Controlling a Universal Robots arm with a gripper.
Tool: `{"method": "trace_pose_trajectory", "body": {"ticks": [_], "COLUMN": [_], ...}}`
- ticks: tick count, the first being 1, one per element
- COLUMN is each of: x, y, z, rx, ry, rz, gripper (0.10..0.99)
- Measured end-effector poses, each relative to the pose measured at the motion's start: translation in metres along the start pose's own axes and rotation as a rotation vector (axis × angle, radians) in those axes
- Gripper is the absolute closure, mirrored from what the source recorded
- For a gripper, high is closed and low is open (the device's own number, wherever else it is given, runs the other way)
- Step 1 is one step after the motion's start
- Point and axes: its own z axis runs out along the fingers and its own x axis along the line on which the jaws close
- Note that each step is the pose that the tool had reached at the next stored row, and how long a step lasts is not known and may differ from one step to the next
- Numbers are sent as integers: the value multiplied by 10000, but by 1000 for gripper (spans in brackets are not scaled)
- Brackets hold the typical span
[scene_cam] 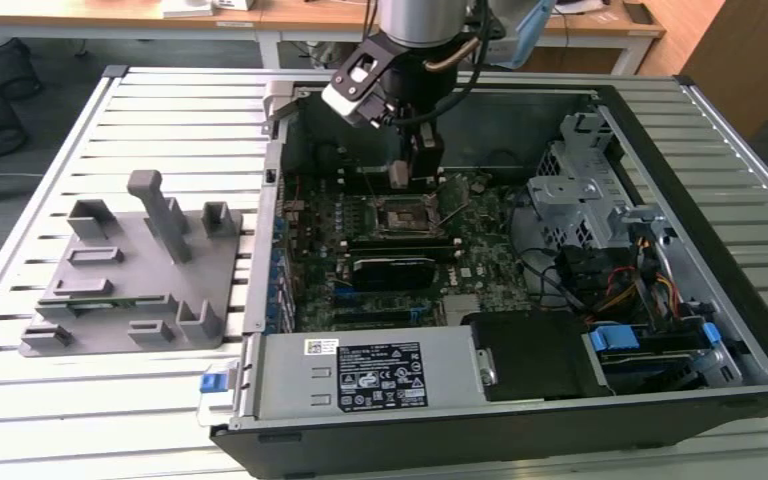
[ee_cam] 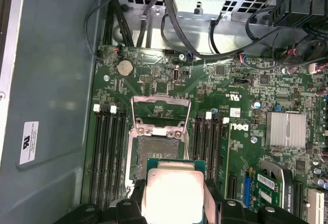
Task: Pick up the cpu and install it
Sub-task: 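Place the cpu into insertion slot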
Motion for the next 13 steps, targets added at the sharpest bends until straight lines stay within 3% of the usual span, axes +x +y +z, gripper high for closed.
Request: {"method": "trace_pose_trajectory", "body": {"ticks": [13], "x": [4], "y": [-4], "z": [72], "rx": [1], "ry": [-1], "rz": [0], "gripper": [553]}}
